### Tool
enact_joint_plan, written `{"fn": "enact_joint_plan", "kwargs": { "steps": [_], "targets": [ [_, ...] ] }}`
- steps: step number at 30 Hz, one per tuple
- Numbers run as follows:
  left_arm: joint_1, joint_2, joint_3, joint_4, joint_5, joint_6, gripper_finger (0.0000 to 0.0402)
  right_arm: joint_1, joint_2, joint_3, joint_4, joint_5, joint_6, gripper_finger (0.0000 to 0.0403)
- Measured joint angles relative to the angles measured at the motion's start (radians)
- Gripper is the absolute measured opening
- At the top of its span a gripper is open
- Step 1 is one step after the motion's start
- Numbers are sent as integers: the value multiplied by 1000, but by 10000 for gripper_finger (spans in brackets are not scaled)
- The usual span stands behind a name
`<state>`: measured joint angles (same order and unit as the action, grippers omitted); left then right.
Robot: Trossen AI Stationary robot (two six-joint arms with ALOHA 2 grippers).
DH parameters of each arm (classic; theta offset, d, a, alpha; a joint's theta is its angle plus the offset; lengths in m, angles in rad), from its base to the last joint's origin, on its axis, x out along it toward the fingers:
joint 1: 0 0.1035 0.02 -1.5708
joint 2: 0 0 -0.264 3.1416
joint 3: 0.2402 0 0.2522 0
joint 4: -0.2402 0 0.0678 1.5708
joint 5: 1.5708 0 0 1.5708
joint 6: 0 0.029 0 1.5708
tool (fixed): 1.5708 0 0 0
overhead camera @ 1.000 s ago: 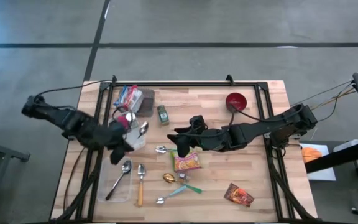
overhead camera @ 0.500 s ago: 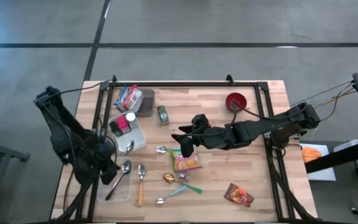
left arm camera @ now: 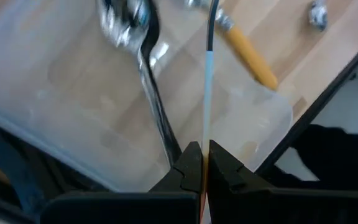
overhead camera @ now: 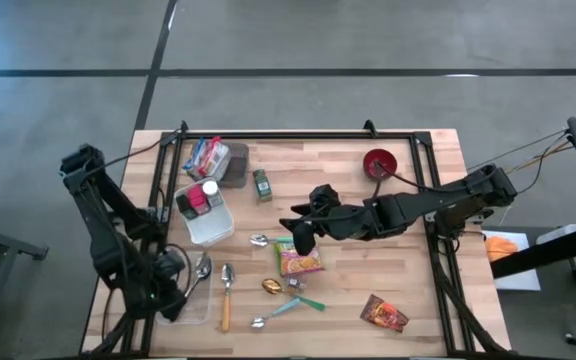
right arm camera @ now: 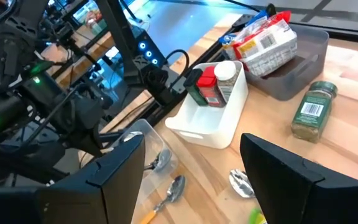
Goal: Pick & Place Food Item
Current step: Put the white and orange spoon into the transparent bin
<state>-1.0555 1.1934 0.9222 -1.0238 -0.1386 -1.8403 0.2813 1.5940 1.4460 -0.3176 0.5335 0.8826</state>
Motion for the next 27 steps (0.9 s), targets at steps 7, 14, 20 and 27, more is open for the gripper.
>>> {"fn": "enact_joint_plan", "kwargs": {
  "steps": [7, 14, 20, 27],
  "targets": [
    [-69, 1, -46, 45, 1, -185, 0, 0, 0, 0, -3, -13, -4, 259],
    [-70, 72, -85, 100, 1, -200, 0, 0, 0, 0, -25, -13, 0, 259],
    [-68, 123, -128, 169, 1, -196, 0, 0, -2, 0, -24, -13, 0, 259],
    [-67, 126, -219, 283, -1, -184, 0, -5, -2, 0, -24, -12, 32, 259]
  ]
}}
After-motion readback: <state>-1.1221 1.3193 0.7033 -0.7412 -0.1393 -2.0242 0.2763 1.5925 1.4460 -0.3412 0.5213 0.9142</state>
